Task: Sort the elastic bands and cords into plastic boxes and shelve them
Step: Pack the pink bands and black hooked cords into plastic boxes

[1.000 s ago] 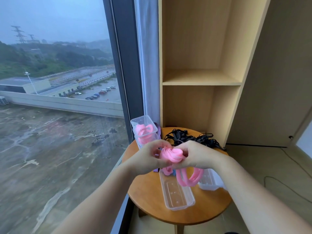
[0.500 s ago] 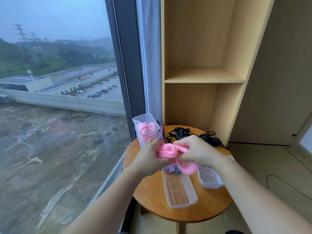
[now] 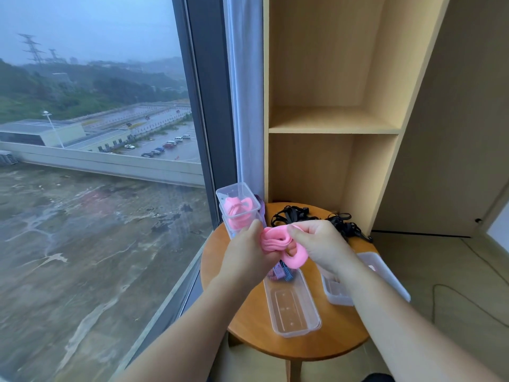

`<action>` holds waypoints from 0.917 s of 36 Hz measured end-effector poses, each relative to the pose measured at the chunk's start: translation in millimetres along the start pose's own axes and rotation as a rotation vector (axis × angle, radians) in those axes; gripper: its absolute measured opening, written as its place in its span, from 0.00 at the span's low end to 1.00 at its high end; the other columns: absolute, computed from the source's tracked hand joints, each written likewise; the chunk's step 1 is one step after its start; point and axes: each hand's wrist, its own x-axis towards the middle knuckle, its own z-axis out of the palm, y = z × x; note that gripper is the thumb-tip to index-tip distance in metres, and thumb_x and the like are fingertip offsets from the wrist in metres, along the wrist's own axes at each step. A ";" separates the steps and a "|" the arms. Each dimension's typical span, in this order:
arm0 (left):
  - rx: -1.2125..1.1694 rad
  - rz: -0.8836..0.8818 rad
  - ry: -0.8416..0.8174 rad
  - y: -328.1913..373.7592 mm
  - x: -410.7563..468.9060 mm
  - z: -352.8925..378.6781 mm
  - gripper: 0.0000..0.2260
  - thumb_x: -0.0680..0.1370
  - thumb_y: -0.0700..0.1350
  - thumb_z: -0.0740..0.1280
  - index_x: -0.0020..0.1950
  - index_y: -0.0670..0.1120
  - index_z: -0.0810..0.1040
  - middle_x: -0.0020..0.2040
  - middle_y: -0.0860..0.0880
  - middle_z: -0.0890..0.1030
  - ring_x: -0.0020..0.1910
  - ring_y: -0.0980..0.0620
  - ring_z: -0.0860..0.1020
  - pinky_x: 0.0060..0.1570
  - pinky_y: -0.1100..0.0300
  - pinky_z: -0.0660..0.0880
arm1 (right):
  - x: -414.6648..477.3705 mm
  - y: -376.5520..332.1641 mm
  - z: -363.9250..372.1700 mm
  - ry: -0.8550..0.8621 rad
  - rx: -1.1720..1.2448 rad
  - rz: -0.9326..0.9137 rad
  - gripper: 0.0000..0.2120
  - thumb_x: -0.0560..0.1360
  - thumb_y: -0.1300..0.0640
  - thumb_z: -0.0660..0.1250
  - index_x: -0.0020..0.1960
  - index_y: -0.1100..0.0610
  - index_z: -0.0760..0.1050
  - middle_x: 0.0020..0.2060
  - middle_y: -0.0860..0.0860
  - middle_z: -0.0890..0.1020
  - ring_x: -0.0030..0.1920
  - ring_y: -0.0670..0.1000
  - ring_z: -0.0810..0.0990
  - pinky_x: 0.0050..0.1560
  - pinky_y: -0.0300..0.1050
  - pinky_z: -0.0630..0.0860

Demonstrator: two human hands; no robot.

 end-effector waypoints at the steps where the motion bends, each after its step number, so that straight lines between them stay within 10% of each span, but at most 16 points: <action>1: 0.041 -0.002 -0.006 1.1 0.1 -0.7 0.18 0.69 0.52 0.72 0.37 0.51 0.61 0.30 0.55 0.66 0.32 0.62 0.69 0.29 0.68 0.65 | -1.1 -1.1 0.5 -0.030 -0.001 0.007 0.12 0.80 0.62 0.62 0.48 0.66 0.83 0.36 0.63 0.81 0.36 0.53 0.79 0.45 0.45 0.76; 5: 0.099 0.041 -0.070 3.4 0.2 -2.4 0.16 0.70 0.54 0.71 0.43 0.51 0.64 0.36 0.56 0.69 0.33 0.55 0.70 0.27 0.67 0.55 | -2.8 -1.9 1.4 -0.090 -0.035 -0.006 0.13 0.79 0.66 0.61 0.53 0.58 0.84 0.45 0.64 0.85 0.48 0.60 0.83 0.53 0.49 0.79; 15: -0.523 -0.005 -0.179 2.2 -1.2 -16.2 0.15 0.71 0.51 0.77 0.55 0.59 0.77 0.45 0.67 0.81 0.45 0.69 0.78 0.40 0.78 0.70 | 3.1 8.8 -12.0 0.057 -0.048 -0.224 0.17 0.73 0.70 0.64 0.45 0.51 0.86 0.42 0.52 0.86 0.44 0.49 0.82 0.49 0.55 0.78; 21: -0.973 -0.229 -0.125 11.2 -4.6 -13.4 0.21 0.70 0.57 0.72 0.56 0.47 0.75 0.42 0.57 0.83 0.41 0.63 0.81 0.37 0.70 0.74 | 1.3 4.5 1.4 0.035 0.055 -0.239 0.16 0.73 0.65 0.68 0.46 0.44 0.86 0.44 0.49 0.87 0.46 0.48 0.83 0.50 0.47 0.79; 25: -0.884 -0.217 -0.060 14.1 -3.0 -12.1 0.05 0.75 0.47 0.72 0.50 0.51 0.82 0.39 0.61 0.83 0.38 0.66 0.80 0.32 0.75 0.72 | 1.8 8.5 4.1 0.057 0.021 -0.219 0.14 0.74 0.68 0.69 0.50 0.50 0.86 0.43 0.51 0.87 0.48 0.52 0.85 0.50 0.51 0.81; 33: -0.468 -0.202 0.127 25.0 -4.0 -10.7 0.03 0.74 0.46 0.70 0.47 0.52 0.80 0.39 0.61 0.80 0.41 0.70 0.75 0.36 0.79 0.66 | 4.0 9.5 14.0 0.050 -0.108 -0.220 0.15 0.72 0.72 0.68 0.52 0.56 0.84 0.44 0.55 0.86 0.48 0.56 0.84 0.52 0.52 0.80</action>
